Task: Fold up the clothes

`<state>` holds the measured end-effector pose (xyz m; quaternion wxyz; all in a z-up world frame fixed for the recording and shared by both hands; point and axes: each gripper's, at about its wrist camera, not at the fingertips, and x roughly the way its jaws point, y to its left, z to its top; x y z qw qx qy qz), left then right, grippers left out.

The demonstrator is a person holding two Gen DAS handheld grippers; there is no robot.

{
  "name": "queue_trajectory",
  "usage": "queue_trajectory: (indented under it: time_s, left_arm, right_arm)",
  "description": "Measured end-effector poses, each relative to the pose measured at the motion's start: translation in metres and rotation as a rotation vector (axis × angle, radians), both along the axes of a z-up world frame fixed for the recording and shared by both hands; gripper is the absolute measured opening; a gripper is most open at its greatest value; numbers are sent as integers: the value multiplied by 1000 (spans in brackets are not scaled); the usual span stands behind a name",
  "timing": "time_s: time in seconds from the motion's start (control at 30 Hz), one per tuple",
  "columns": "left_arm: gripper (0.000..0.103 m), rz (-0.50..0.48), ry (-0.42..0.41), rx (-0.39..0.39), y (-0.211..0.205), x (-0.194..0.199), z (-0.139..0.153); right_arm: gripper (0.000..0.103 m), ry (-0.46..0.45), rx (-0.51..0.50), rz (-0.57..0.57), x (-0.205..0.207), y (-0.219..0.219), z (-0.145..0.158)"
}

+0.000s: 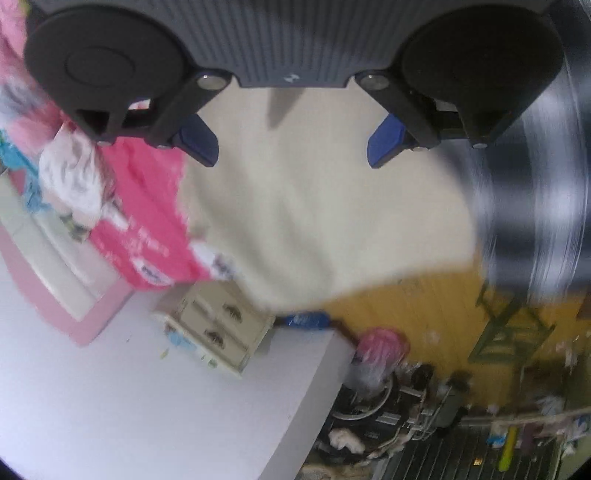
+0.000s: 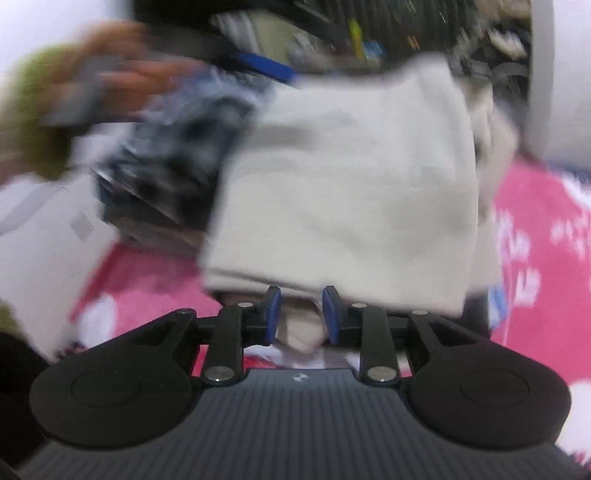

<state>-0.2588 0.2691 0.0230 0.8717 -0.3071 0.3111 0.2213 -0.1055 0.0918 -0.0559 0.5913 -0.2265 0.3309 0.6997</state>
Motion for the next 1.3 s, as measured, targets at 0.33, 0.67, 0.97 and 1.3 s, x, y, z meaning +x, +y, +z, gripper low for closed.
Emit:
queue_trajectory:
  time_s: [0.33,0.67,0.97,1.3]
  left_arm:
    - [100,-66,-246,112,-71,-12,75]
    - [103,49,-273,69,-142,-2,132]
    - [103,161,-83,94,-152,8,99]
    - [103,288,66,89,-147,5,50]
  right_arm:
    - [29,-288,27,-328,61,-101,156]
    - [88,-223,90,-525,12,-124,253]
    - [97,-349,-96,-589,-26,-113,170]
    - [101,-285,-127,-616,-19,-120,135]
